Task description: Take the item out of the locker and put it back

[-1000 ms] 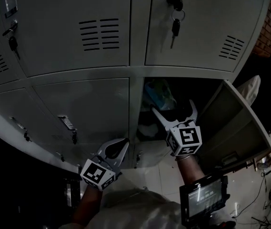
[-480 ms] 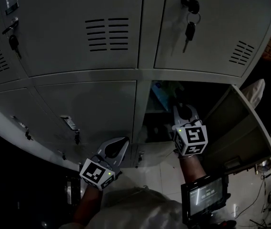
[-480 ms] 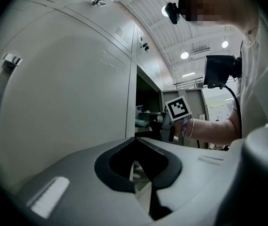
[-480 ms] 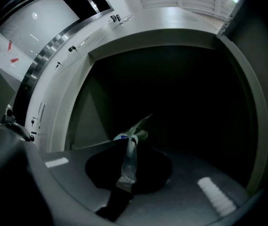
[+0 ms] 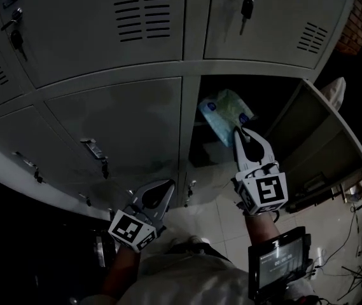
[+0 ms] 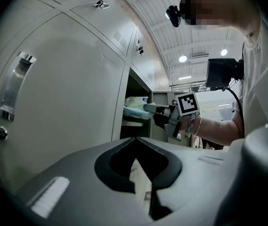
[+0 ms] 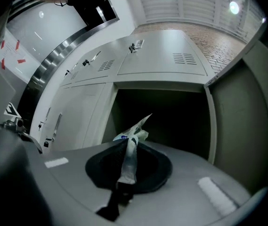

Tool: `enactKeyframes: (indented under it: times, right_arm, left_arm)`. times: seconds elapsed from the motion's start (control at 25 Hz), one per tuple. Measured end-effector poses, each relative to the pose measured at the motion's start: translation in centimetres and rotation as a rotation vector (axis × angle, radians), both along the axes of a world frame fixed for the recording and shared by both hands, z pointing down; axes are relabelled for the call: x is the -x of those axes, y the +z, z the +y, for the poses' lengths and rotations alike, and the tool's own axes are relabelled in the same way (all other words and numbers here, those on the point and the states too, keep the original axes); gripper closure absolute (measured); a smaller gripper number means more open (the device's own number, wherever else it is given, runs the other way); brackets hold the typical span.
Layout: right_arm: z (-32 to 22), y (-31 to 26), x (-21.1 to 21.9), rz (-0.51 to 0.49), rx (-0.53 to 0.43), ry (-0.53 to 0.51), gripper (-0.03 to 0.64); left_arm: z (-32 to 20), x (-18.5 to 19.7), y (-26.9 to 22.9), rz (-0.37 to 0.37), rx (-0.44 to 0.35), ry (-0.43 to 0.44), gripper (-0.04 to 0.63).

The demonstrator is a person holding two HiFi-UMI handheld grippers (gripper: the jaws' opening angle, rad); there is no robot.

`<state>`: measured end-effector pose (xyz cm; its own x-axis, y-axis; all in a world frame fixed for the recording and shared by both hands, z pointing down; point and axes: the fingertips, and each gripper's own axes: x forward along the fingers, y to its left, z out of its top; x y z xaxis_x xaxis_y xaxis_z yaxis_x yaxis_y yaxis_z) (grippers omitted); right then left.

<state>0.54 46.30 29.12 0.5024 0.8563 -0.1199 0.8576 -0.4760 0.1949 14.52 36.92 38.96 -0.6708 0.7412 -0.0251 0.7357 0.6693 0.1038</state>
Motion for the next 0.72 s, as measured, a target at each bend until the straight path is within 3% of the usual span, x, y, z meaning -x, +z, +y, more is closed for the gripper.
enactKeyframes:
  times: [0.24, 0.4, 0.72]
  right_arm:
    - [-5.9, 1.2, -0.3, 0.015, 0.002, -0.030, 0.617]
    - [-10.1, 1.6, 0.5, 0.020, -0.004, -0.068, 0.617]
    - [-22.3, 4.9, 5.7, -0.005, -0.028, -0.171, 0.617]
  left_arm:
    - [-5.1, 1.0, 0.9, 0.019, -0.002, 0.004, 0.594]
    - [-9.6, 3.9, 1.5, 0.012, 0.005, 0.014, 0.594]
    - [-20.9, 10.5, 3.7, -0.025, -0.029, -0.065, 0.594]
